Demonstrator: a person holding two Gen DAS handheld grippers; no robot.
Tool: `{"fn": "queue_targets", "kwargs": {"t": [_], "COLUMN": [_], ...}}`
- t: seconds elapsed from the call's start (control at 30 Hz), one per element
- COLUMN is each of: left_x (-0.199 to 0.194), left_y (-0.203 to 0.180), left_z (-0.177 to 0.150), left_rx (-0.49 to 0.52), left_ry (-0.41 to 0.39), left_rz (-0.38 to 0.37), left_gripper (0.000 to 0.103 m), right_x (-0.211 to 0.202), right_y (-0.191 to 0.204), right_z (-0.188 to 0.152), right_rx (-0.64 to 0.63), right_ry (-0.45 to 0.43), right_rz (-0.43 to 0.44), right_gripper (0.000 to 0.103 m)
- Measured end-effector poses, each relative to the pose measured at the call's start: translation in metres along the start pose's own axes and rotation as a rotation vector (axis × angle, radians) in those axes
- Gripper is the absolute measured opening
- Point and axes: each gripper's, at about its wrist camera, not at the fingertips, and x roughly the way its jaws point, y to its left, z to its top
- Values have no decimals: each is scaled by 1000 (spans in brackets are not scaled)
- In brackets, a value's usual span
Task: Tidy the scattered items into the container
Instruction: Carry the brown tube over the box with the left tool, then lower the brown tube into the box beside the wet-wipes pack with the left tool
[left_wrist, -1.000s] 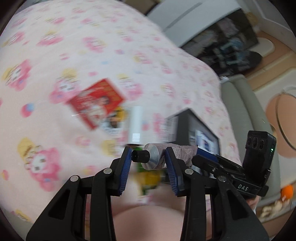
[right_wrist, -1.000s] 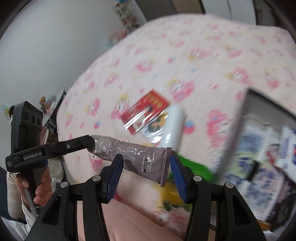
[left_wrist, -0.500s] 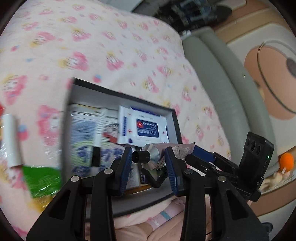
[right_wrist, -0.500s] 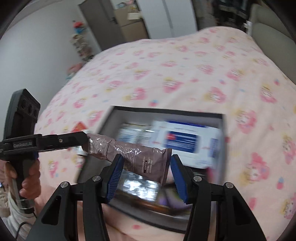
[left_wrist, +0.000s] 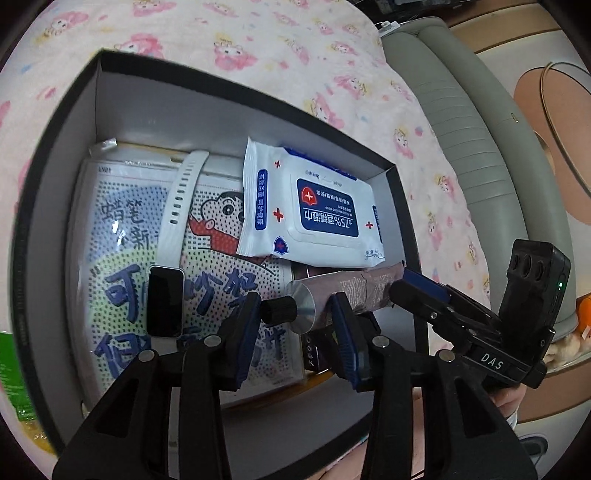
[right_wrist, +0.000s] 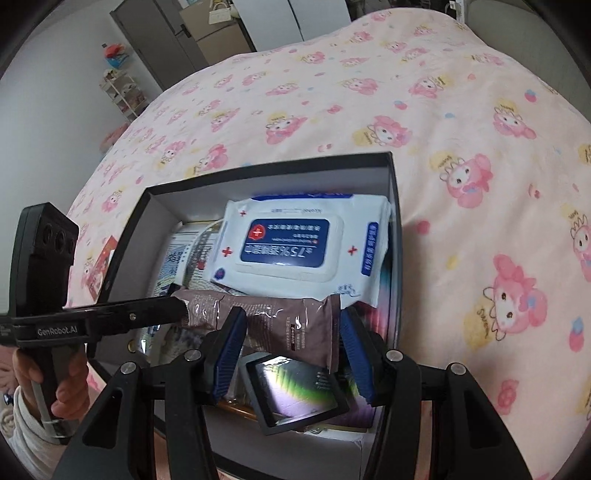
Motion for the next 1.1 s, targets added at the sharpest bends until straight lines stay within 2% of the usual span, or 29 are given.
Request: {"fn": "queue_targets", "kwargs": {"t": [0.2,0.27,0.4,0.53,0.7,0.87,1.1], "left_x": [4,6,13,15,10,10,6], "left_y": [-5,-4,-4,0,1,2,1], "left_z": [-2,-2,-2,-2,-2,-2,-2], "left_rx": [17,12,19,7,2,-2,29], "left_ry": [-13,-12,-4,-3,-39,-60,-68], "left_rz": [12,13,14,24,61,109,107], "left_gripper": [40,37,35,36,36,36,36], "right_x": [3,2,2,1,0,-5,-8], "right_y": [-1,1,6,10,-3,-5,-6], "right_z": [-4,-4,-3,-5,-5,-4,-3], "right_rx": [12,6,-14,-48,-4,9,4], "right_ry": [0,-16,-24,-30,-28,-38,-46], "right_rz": [-22,-33,15,-22,-65,-65,-66], "right_gripper": [49,49,48,48,46,46,46]}}
